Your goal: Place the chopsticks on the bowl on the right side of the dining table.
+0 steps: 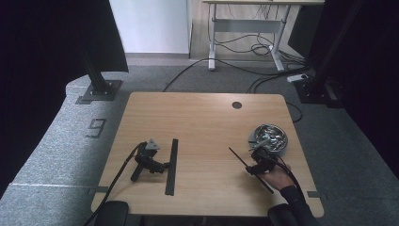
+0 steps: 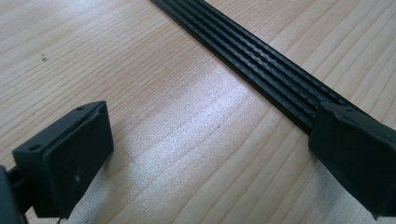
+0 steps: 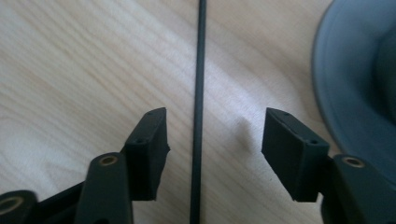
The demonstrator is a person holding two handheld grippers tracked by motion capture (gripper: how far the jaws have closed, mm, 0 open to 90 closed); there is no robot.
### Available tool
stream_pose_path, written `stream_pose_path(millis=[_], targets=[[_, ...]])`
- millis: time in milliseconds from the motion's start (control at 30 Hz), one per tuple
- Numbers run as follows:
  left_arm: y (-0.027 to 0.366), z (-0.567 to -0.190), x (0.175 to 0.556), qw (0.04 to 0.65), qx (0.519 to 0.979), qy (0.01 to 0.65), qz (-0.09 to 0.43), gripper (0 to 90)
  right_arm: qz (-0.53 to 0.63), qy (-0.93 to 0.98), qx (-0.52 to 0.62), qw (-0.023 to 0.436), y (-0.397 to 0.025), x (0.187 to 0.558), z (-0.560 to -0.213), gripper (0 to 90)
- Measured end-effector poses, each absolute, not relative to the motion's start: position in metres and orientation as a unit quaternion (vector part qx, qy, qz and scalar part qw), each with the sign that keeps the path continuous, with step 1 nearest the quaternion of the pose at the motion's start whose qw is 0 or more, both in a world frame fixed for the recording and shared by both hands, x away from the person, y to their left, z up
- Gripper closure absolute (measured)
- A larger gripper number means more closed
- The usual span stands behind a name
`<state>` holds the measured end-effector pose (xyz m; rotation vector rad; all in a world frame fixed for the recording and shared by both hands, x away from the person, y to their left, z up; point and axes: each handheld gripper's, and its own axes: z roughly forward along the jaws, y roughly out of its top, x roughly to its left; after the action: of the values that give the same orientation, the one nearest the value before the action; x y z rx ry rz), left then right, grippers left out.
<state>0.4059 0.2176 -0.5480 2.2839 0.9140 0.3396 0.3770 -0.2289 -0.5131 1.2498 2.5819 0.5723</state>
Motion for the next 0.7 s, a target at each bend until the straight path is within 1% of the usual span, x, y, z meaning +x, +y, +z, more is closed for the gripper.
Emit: stream_pose_path(millis=[100,233,633,700], targets=[[0.218,-0.548,0.406,0.323,0.870,0.348,0.129,0.0,0.170,0.887,0.418,0.096,-0.225,0.382,-0.511,43.9],[0.218,-0.548,0.406,0.323,0.870,0.348,0.129,0.0,0.140,0.900,0.405,0.078,-0.219,0.389,-0.508,54.5],[0.218,-0.548,0.406,0.323,0.870,0.348,0.129,0.0,0.070,0.921,0.382,0.034,-0.205,0.406,-0.512,75.4],[0.218,-0.548,0.406,0.323,0.870,0.348,0.129,0.0,0.059,0.923,0.380,0.026,-0.203,0.408,-0.512,77.3]])
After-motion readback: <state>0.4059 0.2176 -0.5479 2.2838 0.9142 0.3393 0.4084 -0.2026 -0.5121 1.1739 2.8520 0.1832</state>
